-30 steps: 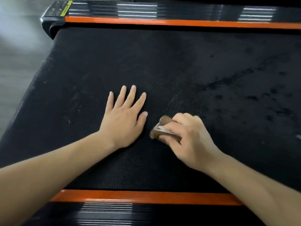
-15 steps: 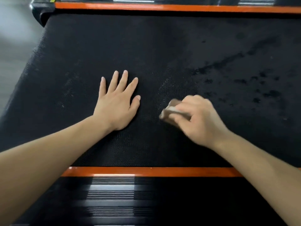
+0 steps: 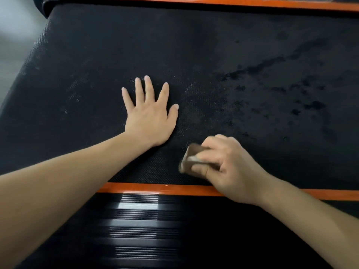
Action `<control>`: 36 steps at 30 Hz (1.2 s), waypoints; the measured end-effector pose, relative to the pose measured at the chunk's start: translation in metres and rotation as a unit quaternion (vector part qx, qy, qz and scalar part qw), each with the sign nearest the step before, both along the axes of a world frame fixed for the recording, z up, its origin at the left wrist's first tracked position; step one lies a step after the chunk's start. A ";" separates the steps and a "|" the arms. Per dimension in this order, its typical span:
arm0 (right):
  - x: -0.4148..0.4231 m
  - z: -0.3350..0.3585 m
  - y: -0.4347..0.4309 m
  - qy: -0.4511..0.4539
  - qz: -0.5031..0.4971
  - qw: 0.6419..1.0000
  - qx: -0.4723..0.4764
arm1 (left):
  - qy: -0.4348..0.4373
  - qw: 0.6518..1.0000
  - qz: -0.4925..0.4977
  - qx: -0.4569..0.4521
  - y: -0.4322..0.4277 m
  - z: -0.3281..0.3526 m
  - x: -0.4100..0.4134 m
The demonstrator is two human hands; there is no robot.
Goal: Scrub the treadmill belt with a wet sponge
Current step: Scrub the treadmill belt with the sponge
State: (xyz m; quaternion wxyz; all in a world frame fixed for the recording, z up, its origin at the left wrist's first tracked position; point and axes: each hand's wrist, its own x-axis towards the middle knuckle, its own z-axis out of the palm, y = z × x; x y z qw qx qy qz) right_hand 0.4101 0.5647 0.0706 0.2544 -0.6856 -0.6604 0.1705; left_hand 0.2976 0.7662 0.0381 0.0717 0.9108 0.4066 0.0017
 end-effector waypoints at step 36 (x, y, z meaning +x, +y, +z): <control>0.136 -0.011 0.080 -0.147 -0.187 0.970 0.053 | 0.015 0.998 -0.063 -0.017 -0.015 0.003 0.020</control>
